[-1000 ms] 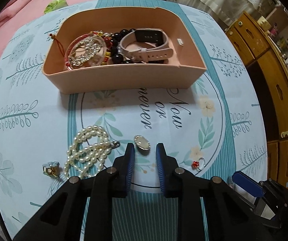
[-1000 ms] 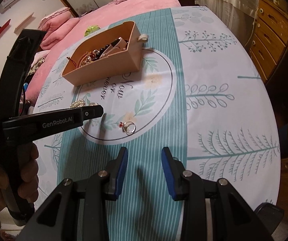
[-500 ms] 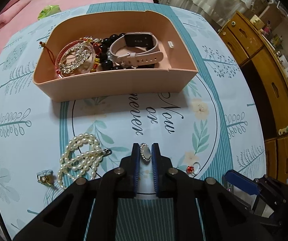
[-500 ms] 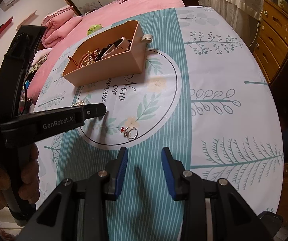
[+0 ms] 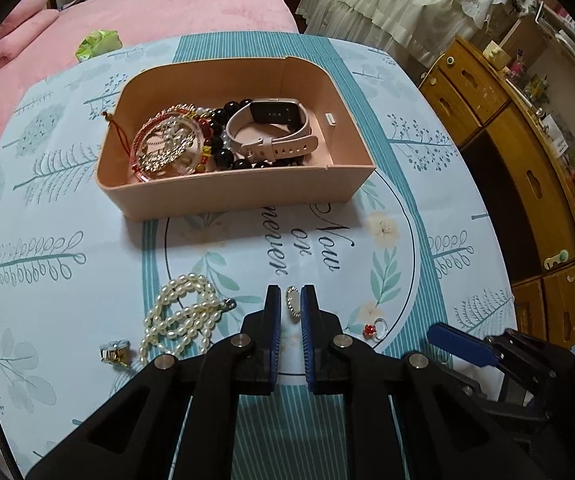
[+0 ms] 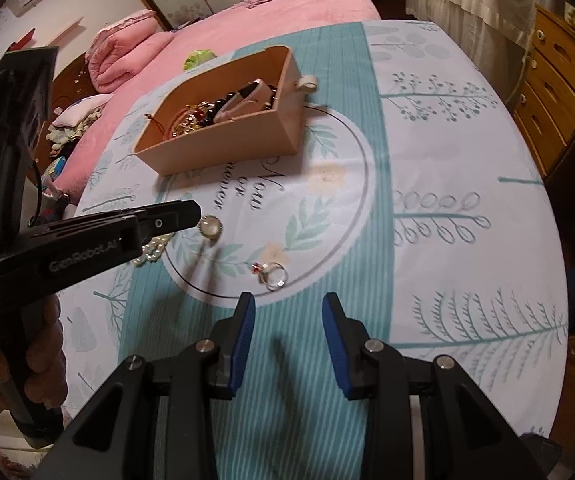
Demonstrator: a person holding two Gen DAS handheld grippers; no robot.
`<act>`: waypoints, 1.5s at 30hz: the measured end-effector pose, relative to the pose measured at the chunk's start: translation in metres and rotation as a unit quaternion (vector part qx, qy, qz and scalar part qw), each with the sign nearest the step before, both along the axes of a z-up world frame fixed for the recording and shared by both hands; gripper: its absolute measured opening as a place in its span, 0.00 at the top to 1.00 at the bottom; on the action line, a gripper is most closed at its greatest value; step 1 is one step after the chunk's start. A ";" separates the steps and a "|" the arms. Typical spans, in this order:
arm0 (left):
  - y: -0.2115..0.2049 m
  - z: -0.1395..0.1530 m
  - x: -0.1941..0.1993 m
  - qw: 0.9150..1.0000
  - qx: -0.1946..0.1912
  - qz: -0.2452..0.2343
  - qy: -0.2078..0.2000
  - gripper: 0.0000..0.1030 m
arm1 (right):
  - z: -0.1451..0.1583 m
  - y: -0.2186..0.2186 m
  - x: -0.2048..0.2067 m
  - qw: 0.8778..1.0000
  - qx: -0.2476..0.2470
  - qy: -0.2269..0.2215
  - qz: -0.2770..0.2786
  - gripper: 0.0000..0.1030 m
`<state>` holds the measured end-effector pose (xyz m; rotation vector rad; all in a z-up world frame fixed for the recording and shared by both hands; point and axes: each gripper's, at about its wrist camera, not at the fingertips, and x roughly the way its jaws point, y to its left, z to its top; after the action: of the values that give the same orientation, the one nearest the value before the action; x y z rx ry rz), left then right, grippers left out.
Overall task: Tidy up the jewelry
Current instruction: 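Lift the pendant with the left gripper while the right approaches the red-stone ring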
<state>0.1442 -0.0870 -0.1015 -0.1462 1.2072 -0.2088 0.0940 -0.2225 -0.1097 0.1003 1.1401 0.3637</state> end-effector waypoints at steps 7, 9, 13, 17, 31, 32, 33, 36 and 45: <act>0.013 -0.007 -0.005 1.000 -0.023 -0.018 0.011 0.68 | -0.001 0.014 0.003 1.000 -0.003 -0.013 0.020 0.66; 0.014 -0.006 -0.006 0.998 -0.014 -0.053 0.005 0.61 | -0.002 0.016 0.000 1.000 0.000 -0.011 0.021 0.66; 0.009 -0.005 -0.006 0.991 0.004 -0.135 -0.008 0.59 | -0.005 0.020 -0.008 1.000 0.006 -0.005 0.021 0.66; 0.001 0.000 -0.008 0.971 0.040 -0.233 -0.044 0.59 | -0.009 0.023 -0.018 1.000 0.007 -0.004 0.021 0.66; -0.021 -0.013 -0.006 0.885 0.100 -0.446 -0.085 0.60 | -0.018 0.020 -0.040 0.998 0.020 -0.027 -0.057 0.66; -0.020 -0.015 -0.006 0.881 0.102 -0.453 -0.088 0.61 | -0.018 0.021 -0.040 0.998 0.018 -0.030 -0.061 0.66; -0.020 -0.016 -0.006 0.878 0.102 -0.459 -0.091 0.63 | -0.019 0.023 -0.041 0.997 0.017 -0.034 -0.067 0.66; -0.020 -0.016 -0.007 0.871 0.097 -0.471 -0.102 0.66 | -0.018 0.022 -0.042 0.996 0.020 -0.042 -0.080 0.66; -0.025 -0.018 -0.010 0.861 0.076 -0.489 -0.116 0.84 | -0.018 0.022 -0.049 0.993 0.026 -0.054 -0.106 0.66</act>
<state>0.1338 -0.1119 -0.1192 0.6415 0.9573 -0.9877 0.0452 -0.2009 -0.1273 0.2424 1.0019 0.2063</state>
